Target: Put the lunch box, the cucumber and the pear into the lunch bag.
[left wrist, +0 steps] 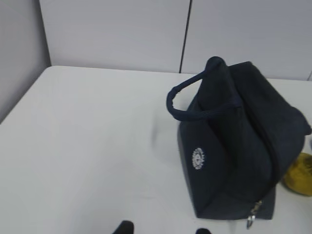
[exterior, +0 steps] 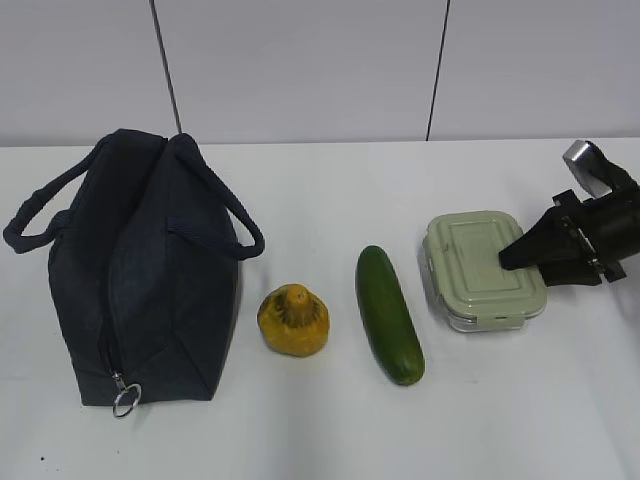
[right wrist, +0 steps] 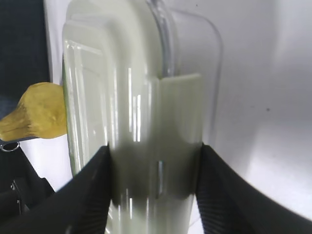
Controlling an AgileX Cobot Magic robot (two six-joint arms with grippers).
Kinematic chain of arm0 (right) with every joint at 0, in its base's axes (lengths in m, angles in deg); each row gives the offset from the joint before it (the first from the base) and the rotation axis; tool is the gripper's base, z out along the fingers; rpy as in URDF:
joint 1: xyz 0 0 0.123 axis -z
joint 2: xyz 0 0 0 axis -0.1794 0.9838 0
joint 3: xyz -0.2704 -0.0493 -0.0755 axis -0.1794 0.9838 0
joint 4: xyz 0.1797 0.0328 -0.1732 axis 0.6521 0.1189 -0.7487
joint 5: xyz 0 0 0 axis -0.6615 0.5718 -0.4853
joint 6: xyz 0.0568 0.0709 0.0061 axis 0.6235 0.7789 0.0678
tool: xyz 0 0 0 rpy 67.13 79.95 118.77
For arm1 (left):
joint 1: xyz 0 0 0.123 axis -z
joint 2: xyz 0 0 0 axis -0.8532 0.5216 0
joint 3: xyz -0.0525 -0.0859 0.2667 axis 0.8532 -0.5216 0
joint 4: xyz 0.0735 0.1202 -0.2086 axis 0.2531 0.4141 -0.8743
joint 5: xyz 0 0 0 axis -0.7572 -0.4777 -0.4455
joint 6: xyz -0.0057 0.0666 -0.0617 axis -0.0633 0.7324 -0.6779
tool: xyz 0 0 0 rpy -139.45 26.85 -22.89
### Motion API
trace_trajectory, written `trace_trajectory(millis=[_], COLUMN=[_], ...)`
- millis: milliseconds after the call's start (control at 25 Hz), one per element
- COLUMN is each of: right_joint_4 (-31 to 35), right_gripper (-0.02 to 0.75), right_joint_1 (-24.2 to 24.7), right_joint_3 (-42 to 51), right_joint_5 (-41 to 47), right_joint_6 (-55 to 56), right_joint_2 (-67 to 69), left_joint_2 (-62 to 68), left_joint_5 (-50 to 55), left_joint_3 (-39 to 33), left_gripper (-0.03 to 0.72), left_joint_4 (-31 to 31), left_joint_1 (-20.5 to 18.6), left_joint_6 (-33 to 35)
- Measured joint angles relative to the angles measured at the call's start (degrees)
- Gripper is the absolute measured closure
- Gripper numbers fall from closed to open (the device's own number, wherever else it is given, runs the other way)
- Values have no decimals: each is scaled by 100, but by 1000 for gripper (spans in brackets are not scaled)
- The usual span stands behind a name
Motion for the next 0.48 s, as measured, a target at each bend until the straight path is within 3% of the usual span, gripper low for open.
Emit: trace_trajectory(millis=[320, 480], right_joint_4=[113, 186], right_gripper=[361, 361], right_joint_1=[0, 0], right_joint_3=[-10, -10], right_joint_5=[-94, -138], right_joint_6=[68, 90], right_joint_2=[-11, -11], left_joint_2=[375, 1433], left_joint_5=[-642, -1386], left_joint_3=[43, 45], left_gripper=[442, 402], left_joint_4=[-1393, -2507], left_joint_1=[0, 0], left_joint_6=[0, 642])
